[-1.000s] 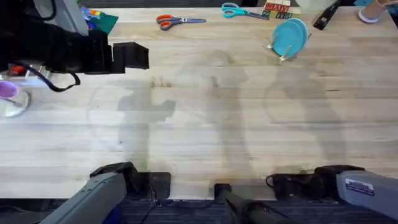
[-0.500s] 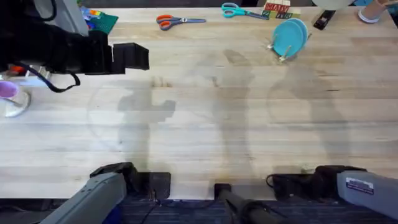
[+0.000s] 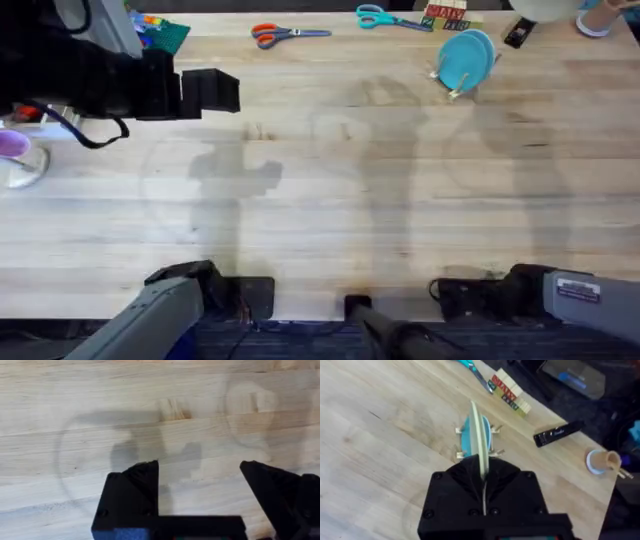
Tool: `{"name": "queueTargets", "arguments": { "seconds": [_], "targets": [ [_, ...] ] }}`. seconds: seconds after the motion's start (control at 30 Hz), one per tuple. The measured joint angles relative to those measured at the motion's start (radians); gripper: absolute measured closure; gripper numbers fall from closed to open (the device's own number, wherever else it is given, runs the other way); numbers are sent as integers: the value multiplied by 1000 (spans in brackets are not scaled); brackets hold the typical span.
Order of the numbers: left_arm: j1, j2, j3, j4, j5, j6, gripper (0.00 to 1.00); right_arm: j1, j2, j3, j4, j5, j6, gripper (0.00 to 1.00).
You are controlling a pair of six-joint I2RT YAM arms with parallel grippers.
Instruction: Pick up the plates from the table one by one and place each into a slot on the dish rack.
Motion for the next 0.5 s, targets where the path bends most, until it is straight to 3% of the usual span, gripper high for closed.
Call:
{"name": "queueTargets", "arguments": {
  "seconds": [0.5],
  "targets": [
    [0, 0, 0, 0, 0, 0, 7, -96, 138, 0, 93, -25, 10, 972]
  ]
}}
